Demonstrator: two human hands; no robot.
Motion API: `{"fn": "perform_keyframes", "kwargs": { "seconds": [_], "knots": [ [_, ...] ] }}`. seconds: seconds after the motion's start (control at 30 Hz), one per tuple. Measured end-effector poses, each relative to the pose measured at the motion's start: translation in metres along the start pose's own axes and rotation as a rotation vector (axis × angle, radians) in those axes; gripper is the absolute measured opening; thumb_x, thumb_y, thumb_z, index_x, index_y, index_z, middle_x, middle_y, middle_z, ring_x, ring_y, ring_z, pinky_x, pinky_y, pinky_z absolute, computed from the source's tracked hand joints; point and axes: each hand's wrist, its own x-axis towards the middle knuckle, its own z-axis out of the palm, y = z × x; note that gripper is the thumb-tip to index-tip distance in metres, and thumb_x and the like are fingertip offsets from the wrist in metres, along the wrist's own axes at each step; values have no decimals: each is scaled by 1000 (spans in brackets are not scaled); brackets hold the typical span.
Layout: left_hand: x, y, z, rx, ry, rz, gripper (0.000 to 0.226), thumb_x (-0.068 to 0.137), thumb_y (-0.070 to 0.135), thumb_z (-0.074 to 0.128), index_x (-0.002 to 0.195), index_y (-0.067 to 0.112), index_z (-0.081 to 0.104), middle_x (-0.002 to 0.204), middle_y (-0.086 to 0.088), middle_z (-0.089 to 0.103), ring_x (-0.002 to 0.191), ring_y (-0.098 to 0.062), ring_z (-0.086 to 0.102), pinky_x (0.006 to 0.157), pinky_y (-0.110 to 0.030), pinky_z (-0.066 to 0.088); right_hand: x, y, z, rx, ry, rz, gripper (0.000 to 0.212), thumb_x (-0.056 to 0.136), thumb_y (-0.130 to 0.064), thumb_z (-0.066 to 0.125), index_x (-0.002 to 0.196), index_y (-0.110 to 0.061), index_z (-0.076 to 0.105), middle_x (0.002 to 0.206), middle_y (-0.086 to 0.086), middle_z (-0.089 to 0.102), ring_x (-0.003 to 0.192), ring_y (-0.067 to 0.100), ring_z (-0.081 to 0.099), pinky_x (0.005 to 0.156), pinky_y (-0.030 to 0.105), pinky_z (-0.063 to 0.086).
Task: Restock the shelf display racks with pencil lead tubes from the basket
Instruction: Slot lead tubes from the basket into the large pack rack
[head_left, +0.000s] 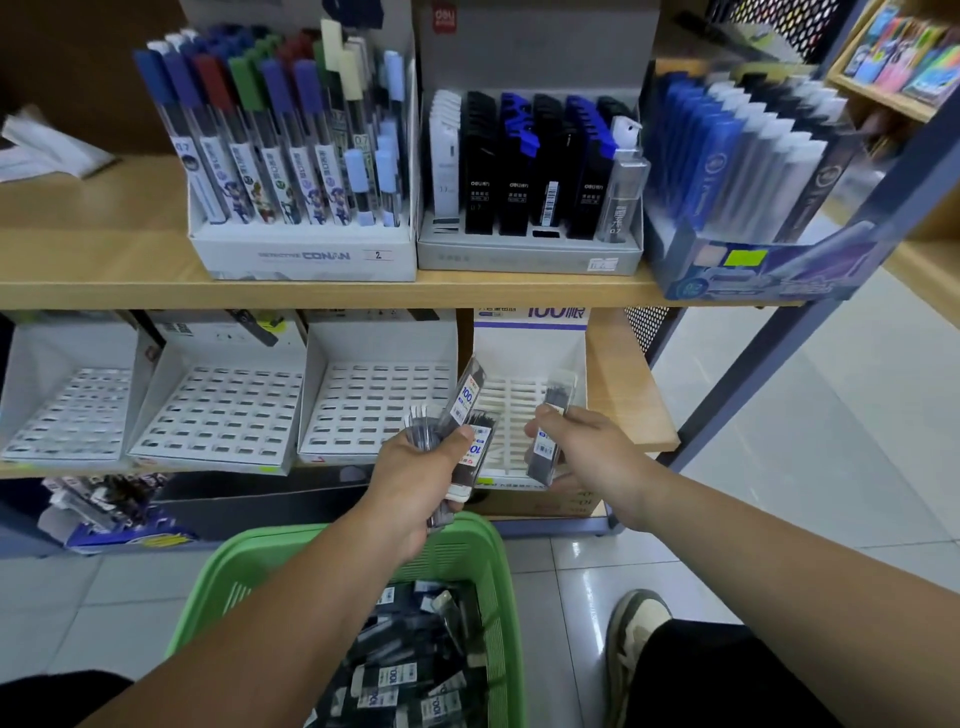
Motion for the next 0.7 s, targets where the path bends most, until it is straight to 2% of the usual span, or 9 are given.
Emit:
{"fn": "perform_keyframes", "kwargs": {
  "seconds": [0.07, 0.13, 0.23, 0.3, 0.4, 0.5, 0.6, 0.63, 0.7],
  "knots": [
    [2, 0, 0, -18, 6, -6, 19, 95, 33, 76, 94, 16, 67, 66, -7, 65, 42, -17, 49, 46, -24, 37, -1, -5, -3, -18, 27, -17, 38, 104, -51, 50, 106, -21, 73, 106, -10, 59, 87, 15, 60, 69, 27, 59],
    [3, 0, 0, -35, 5, -14, 20, 95, 32, 76, 96, 14, 68, 66, -9, 66, 43, -19, 49, 47, -25, 37, -1, -7, -8, -21, 35, -51, 34, 105, -49, 50, 106, -23, 73, 88, -12, 56, 71, 13, 53, 59, 24, 48],
    [5, 3, 0, -47, 1, -23, 24, 94, 33, 77, 101, 12, 69, 74, -12, 71, 45, -19, 51, 51, -27, 38, -3, -7, -16, 66, -1, -125, 4, 100, -27, 67, 103, -29, 70, 69, -11, 62, 58, 6, 54, 51, 19, 42],
    [6, 7, 1, -57, -6, -20, 24, 94, 33, 77, 102, 11, 70, 76, -13, 72, 47, -20, 50, 51, -28, 37, 0, -11, -18, 96, 13, -160, 18, 91, -13, 78, 102, -23, 69, 70, -1, 66, 54, 6, 55, 48, 20, 44],
    [3, 12, 2, -68, -12, -11, 21, 95, 31, 75, 99, 12, 70, 76, -13, 71, 47, -20, 49, 52, -28, 35, 15, -24, -17, 84, 122, -205, 30, 84, -6, 84, 102, -15, 61, 87, 18, 72, 65, 16, 63, 51, 27, 54],
    [0, 14, 0, -83, 6, 2, 22, 94, 32, 76, 101, 13, 68, 77, -12, 72, 46, -19, 50, 51, -29, 37, 35, -37, -9, 152, 151, -267, 22, 89, 2, 76, 93, -11, 58, 102, 23, 72, 78, 28, 75, 66, 37, 64],
    [2, 15, -4, -85, 17, 15, 23, 95, 32, 75, 102, 12, 69, 78, -12, 74, 46, -18, 51, 49, -27, 38, 54, -40, 4, 162, 190, -323, 21, 87, -1, 77, 83, -16, 64, 90, 11, 73, 87, 32, 74, 80, 46, 64],
    [3, 14, -6, -89, 15, 18, 22, 95, 32, 75, 103, 12, 70, 79, -13, 75, 46, -17, 52, 48, -26, 39, 60, -38, 8, 157, 211, -333, 22, 86, -3, 79, 79, -19, 66, 81, 4, 72, 85, 29, 74, 81, 44, 63],
    [5, 12, -9, -108, 16, 25, 22, 95, 31, 76, 103, 12, 70, 80, -11, 75, 47, -15, 56, 45, -24, 42, 68, -31, 13, 186, 246, -346, 23, 86, -1, 79, 78, -18, 65, 73, -1, 69, 74, 12, 72, 75, 29, 60]
  ]
}}
